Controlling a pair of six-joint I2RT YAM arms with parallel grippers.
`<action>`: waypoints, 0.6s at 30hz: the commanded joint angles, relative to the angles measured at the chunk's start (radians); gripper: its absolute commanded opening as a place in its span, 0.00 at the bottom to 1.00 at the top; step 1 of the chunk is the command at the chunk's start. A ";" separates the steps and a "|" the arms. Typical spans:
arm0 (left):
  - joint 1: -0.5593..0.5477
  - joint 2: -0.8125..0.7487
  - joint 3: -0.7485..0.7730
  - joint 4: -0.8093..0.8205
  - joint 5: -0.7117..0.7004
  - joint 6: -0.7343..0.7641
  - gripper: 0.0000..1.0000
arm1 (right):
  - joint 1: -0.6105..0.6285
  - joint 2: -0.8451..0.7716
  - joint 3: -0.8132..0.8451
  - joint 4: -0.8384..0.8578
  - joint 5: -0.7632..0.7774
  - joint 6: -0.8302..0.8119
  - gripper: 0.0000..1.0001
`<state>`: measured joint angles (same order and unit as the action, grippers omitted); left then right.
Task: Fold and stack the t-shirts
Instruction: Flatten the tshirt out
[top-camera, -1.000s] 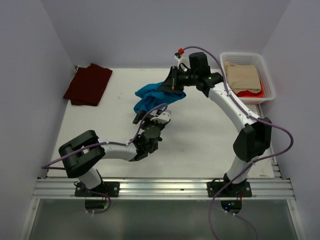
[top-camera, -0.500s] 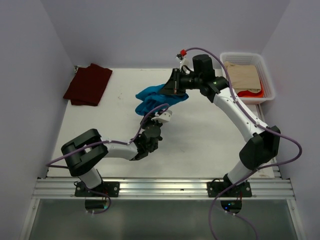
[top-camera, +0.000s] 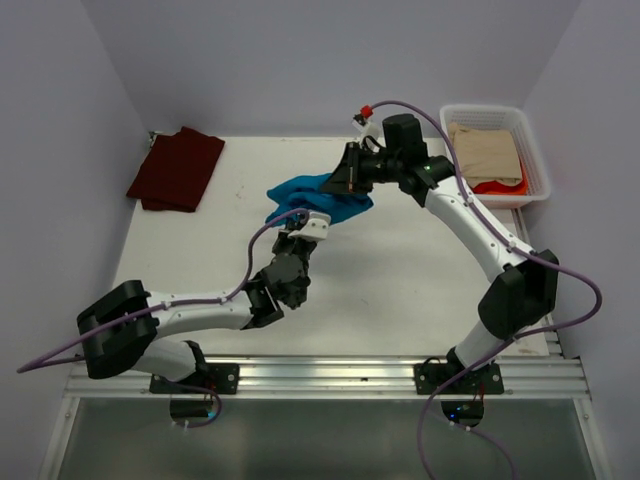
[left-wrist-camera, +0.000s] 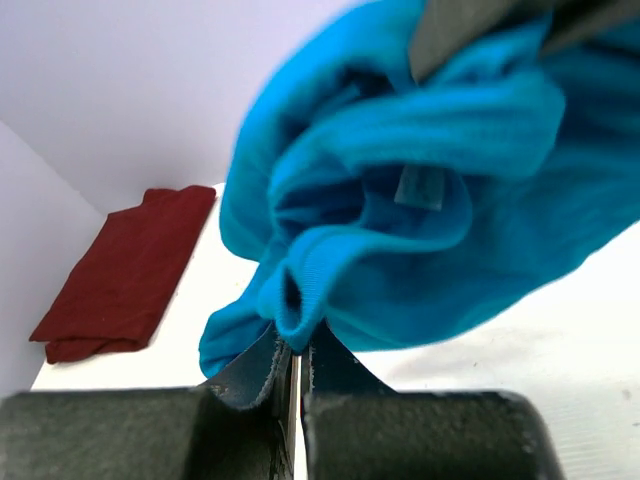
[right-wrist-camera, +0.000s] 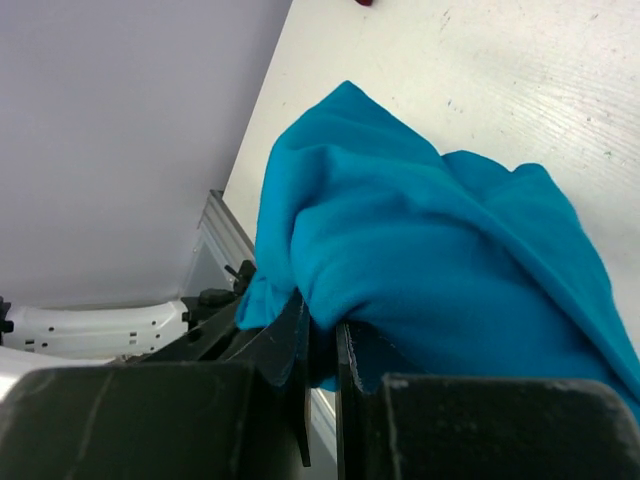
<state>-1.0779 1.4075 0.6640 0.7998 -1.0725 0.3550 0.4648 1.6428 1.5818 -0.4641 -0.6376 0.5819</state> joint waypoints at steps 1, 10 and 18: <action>-0.010 -0.064 -0.004 -0.022 -0.037 -0.030 0.00 | 0.002 0.008 0.026 0.034 0.015 0.013 0.00; -0.011 -0.082 -0.030 -0.034 -0.009 -0.069 0.00 | 0.002 0.035 0.087 0.019 0.024 0.015 0.00; -0.011 -0.294 -0.006 -0.175 -0.047 -0.056 0.00 | 0.000 0.040 0.055 -0.186 0.424 -0.071 0.00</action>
<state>-1.0878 1.2118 0.6399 0.6395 -1.0851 0.3069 0.4656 1.6939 1.6268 -0.5507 -0.4408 0.5499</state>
